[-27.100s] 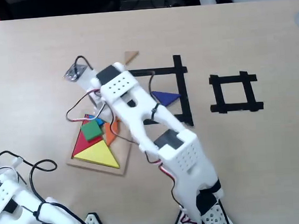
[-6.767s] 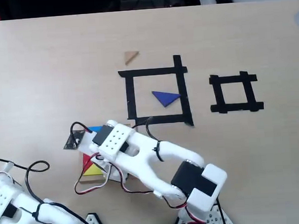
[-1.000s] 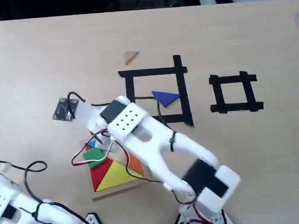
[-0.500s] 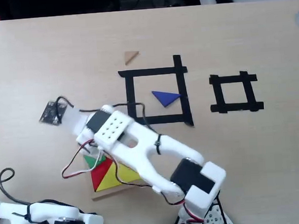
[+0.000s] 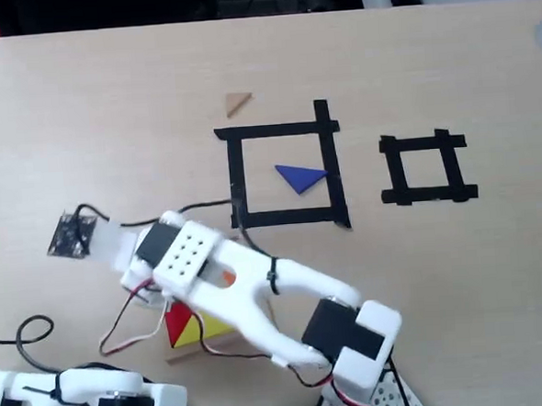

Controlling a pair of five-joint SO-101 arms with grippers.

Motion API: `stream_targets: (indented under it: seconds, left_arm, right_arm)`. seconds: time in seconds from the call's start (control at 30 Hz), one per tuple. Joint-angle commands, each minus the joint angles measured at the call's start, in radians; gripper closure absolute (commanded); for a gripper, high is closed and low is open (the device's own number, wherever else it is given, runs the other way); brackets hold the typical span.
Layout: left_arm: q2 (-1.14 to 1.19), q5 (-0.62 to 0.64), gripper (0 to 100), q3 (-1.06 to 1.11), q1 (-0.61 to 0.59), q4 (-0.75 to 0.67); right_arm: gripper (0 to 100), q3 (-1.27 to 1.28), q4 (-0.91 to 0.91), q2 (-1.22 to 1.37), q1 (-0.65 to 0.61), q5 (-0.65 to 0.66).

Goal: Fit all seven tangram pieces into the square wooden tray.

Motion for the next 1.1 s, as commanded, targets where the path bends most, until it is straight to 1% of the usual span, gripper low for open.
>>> stream_targets:
  seconds: [0.0,0.07,0.17,0.6,0.73,0.8,0.93,1.07]
  left_arm:
    - [-0.015,-0.02,97,-0.028,-0.007,-0.014]
    - [-0.015,0.009,97,-0.061,-0.005,-0.012]
    - [-0.015,0.026,97,-0.084,-0.004,-0.011]
    - [-0.012,0.029,97,-0.081,0.013,-0.011]
    - [-0.012,0.04,97,-0.081,0.021,-0.011]
    - [-0.012,0.071,97,-0.081,0.045,-0.011]
    - [-0.012,0.084,97,-0.077,0.13,0.0]
    - [-0.014,0.084,97,-0.079,0.252,0.089]
  right_arm:
    - [98.7,-0.045,-0.017,-0.03,-0.046,-0.015]
    - [98.7,-0.042,-0.046,-0.012,-0.046,-0.048]
    - [98.7,-0.048,-0.061,0.025,-0.046,-0.061]
    - [98.7,-0.054,-0.074,0.128,-0.057,-0.058]
    - [98.7,-0.053,-0.064,0.125,-0.018,-0.057]
    - [98.7,-0.053,-0.064,0.122,0.017,-0.057]
    - [98.7,-0.051,-0.043,0.116,0.068,-0.032]
    - [98.7,-0.051,-0.015,0.102,0.069,-0.029]
